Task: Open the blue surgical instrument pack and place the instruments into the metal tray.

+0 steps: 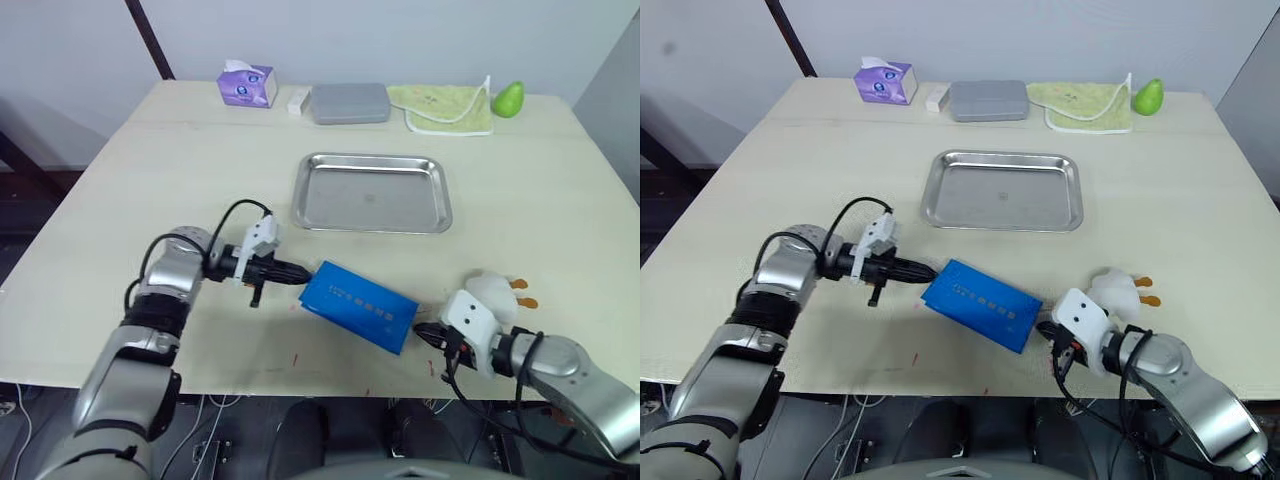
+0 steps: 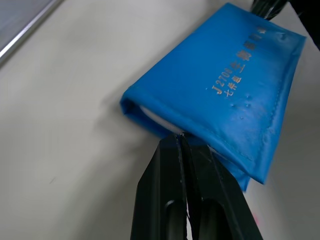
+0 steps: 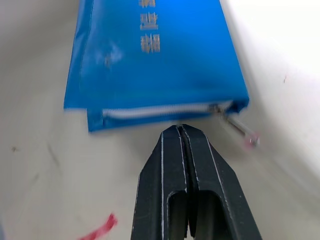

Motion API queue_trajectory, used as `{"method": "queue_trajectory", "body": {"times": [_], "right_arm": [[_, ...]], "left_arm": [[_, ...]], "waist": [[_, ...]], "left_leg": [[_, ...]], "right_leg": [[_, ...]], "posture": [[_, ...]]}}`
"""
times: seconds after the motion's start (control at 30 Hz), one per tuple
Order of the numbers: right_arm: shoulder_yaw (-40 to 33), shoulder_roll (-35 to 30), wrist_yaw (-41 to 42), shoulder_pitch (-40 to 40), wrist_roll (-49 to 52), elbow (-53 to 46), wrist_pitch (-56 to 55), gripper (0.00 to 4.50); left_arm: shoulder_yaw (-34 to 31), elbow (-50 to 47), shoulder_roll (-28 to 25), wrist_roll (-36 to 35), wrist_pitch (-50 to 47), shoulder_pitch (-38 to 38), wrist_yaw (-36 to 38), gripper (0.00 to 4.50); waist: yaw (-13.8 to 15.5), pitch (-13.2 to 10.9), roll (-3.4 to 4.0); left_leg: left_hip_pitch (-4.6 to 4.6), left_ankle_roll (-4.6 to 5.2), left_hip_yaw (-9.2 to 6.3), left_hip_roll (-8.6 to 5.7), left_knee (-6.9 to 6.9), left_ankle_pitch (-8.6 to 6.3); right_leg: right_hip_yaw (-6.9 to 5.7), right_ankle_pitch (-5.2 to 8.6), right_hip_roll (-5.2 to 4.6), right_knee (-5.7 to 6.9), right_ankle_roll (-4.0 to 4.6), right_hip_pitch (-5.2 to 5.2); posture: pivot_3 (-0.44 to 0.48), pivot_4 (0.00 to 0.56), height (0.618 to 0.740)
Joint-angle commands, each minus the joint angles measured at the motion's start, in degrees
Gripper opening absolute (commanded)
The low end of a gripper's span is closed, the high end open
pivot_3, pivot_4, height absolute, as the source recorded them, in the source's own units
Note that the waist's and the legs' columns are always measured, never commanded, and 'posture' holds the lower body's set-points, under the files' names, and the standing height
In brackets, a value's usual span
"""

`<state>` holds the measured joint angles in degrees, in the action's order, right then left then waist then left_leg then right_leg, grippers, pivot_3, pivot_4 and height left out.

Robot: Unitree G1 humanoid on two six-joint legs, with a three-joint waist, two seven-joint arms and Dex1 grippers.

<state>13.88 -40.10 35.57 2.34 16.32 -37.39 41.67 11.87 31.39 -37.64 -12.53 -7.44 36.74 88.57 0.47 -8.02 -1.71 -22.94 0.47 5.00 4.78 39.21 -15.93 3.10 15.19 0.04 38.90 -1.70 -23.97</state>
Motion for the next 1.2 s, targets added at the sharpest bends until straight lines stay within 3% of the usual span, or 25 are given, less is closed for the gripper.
{"method": "queue_trajectory", "body": {"times": [0.03, 0.7, 1.2], "right_arm": [[0.7, 0.5, 1.2, -0.6, 0.2, 0.7, -1.0, 0.00], [-0.9, -6.5, 18.2, -9.7, -0.2, 11.3, -11.4, 0.00], [1.0, -5.0, 21.8, -13.1, -3.7, 16.4, -14.7, 0.00]], "left_arm": [[-0.9, -6.4, 0.0, -2.1, -2.4, -2.1, 1.0, 0.14], [-5.8, -34.2, -0.8, -8.2, -14.4, -23.1, -10.6, 0.14], [-6.1, -34.4, 0.0, -7.5, -12.2, -26.3, -16.6, 0.14]], "waist": [[0.0, 0.0, 0.00], [0.3, 0.0, 0.05], [0.3, 0.0, 0.05]], "left_leg": [[0.00, 0.00, -0.02, 0.00, 0.00, 0.00], [0.02, 0.01, -0.04, 0.01, 0.03, 0.00], [0.04, 0.01, -0.04, 0.01, 0.03, 0.00]], "right_leg": [[-0.02, 0.00, 0.00, 0.00, 0.00, 0.00], [-0.06, 0.00, -0.06, 0.00, -0.01, 0.05], [-0.07, 0.00, -0.06, 0.02, 0.00, 0.05]], "posture": [[0.000, 0.150, 0.740], [0.000, 0.150, 0.740], [0.000, 0.150, 0.740]]}}
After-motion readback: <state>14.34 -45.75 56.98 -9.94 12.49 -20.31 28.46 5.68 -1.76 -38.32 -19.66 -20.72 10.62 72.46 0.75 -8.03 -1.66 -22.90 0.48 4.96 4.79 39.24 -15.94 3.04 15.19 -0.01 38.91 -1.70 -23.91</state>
